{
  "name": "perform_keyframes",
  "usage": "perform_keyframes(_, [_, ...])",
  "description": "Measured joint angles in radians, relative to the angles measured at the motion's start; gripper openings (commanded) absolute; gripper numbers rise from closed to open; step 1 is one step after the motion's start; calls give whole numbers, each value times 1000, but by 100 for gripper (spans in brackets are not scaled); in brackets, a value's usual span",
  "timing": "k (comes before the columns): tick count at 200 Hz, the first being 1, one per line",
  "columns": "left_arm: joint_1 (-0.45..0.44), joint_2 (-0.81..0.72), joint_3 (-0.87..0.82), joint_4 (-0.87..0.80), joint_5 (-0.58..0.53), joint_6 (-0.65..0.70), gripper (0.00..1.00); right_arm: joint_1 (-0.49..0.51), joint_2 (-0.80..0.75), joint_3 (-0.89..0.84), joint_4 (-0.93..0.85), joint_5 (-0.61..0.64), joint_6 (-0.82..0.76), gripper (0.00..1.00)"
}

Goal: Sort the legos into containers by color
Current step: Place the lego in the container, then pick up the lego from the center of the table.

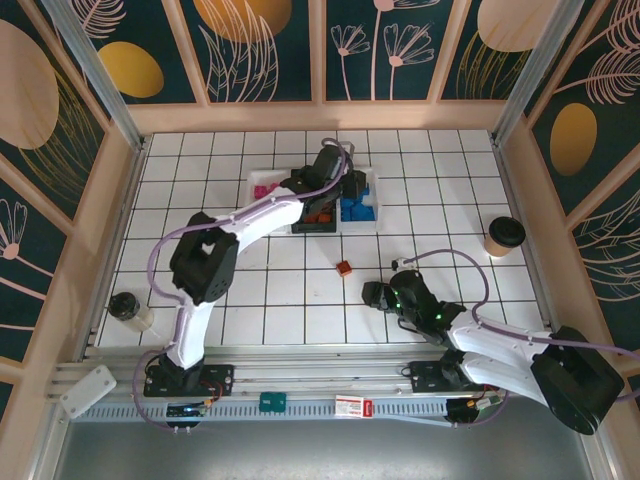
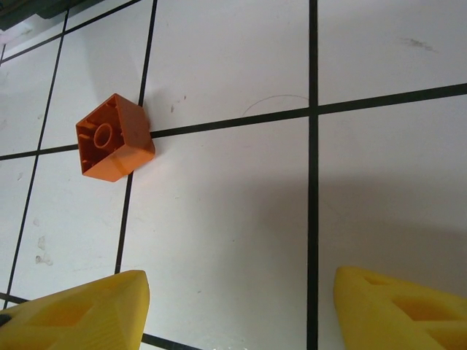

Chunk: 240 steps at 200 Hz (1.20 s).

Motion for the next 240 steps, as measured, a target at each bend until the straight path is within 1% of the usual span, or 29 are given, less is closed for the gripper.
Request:
perform_keyframes(12, [4, 57, 45, -32, -2, 7, 29, 2, 8, 0, 10, -9, 0, 68])
perform_keyframes(30, [2, 116, 89, -76, 1, 13, 44, 5, 21, 0, 22, -16, -3, 69])
perform_keyframes(43, [1, 123, 105, -85, 9, 16, 57, 7, 42, 3, 34, -20, -15, 69])
perform_keyframes(54, [0, 118, 116, -83, 22, 7, 71, 7, 72, 20, 34, -21, -29, 70])
perform_keyframes(65, [-2, 101, 113, -80, 37, 0, 81, 8, 121, 56, 32, -22, -51, 70])
perform_keyframes(86, [-2, 23, 60, -60, 59, -11, 93, 10, 260, 171, 32, -18, -101, 70])
perform_keyframes(90, [-2, -4, 41, -56, 64, -7, 98, 11, 289, 193, 33, -18, -110, 70])
perform_keyframes(107, [-2, -133, -57, -30, 72, -14, 99, 14, 402, 288, 32, -15, -152, 70])
perform_keyframes(117, [-2, -239, -136, -5, 71, -13, 99, 18, 465, 338, 32, -12, -174, 69])
perform_keyframes(136, [-2, -449, -303, 48, 48, -13, 99, 24, 564, 408, 28, -2, -209, 64])
perform_keyframes(149, [-2, -583, -416, 80, 17, -13, 99, 27, 597, 438, 6, 25, -231, 56])
perform_keyframes(158, [-2, -679, -502, 97, -18, -14, 99, 29, 613, 455, -4, 35, -250, 49])
perform_keyframes(175, [-2, -807, -641, 106, -87, -14, 99, 31, 651, 492, -14, 63, -276, 34])
perform_keyframes(199, [-2, -940, -821, 88, -194, -21, 99, 43, 683, 534, -4, 55, -310, 23])
perform_keyframes(214, [-2, -1018, -927, 64, -262, -33, 99, 60, 692, 551, 11, 13, -332, 20])
perform_keyframes(240, [-2, -1160, -1052, 22, -357, -63, 99, 75, 676, 584, 34, -40, -360, 21])
